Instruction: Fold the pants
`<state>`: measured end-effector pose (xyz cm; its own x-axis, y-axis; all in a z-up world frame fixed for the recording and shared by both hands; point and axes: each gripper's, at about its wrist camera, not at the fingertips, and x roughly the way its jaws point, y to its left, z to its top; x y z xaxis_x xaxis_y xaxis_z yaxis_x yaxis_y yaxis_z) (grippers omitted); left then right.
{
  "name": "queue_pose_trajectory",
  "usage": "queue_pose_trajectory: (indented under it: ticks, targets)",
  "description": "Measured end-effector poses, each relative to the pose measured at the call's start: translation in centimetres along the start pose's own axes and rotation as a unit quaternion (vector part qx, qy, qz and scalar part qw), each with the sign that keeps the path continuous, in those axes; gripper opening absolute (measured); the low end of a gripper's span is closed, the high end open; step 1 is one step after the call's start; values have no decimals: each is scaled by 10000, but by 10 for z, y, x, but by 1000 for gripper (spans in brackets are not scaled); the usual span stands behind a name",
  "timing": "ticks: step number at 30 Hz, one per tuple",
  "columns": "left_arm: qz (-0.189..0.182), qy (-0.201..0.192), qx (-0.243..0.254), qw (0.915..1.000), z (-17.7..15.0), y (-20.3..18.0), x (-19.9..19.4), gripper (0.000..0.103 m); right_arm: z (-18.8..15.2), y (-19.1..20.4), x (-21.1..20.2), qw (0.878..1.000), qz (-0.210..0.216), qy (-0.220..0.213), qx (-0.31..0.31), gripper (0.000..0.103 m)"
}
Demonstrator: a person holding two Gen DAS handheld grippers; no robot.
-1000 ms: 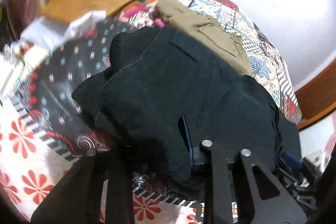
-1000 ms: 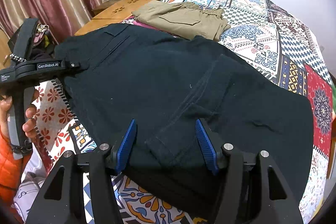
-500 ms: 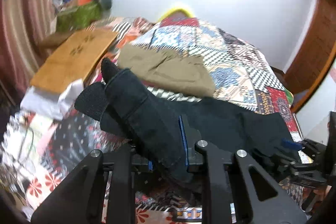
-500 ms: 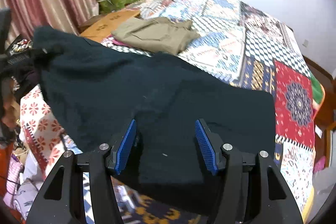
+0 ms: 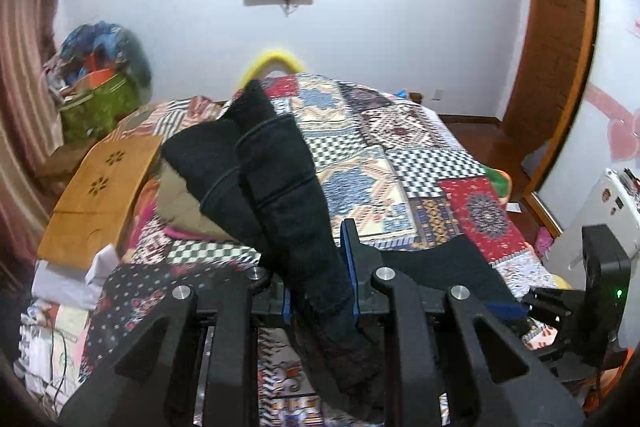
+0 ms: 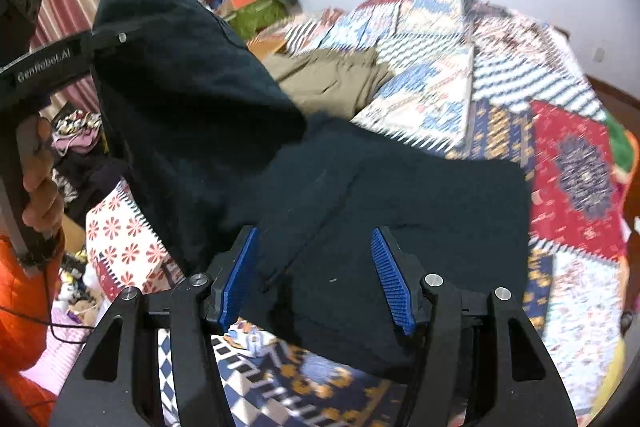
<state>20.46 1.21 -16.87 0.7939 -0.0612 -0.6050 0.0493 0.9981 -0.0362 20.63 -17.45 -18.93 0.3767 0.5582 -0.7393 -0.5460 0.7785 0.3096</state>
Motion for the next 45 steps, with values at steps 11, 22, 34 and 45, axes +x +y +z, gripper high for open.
queue_pose_trajectory:
  ticks: [11,22,34,45]
  targets:
    - [-649,120,165,9977,11,-49,13,20,-19,-9,32,9987,36,501,34,57]
    - [-1289,409,683,9885,4,-129,35,18,-50,-82,-14,9929,-869,388,715,57]
    - [-1672,1251,1536,9658,-48,-200,76,19,-65,-101,-51,9890,-993,-50,1099,57]
    - [-1665,1877,2019,9467,-91,-232,85,48,-97,-121,-124,9732,-1497,-446,1688,57]
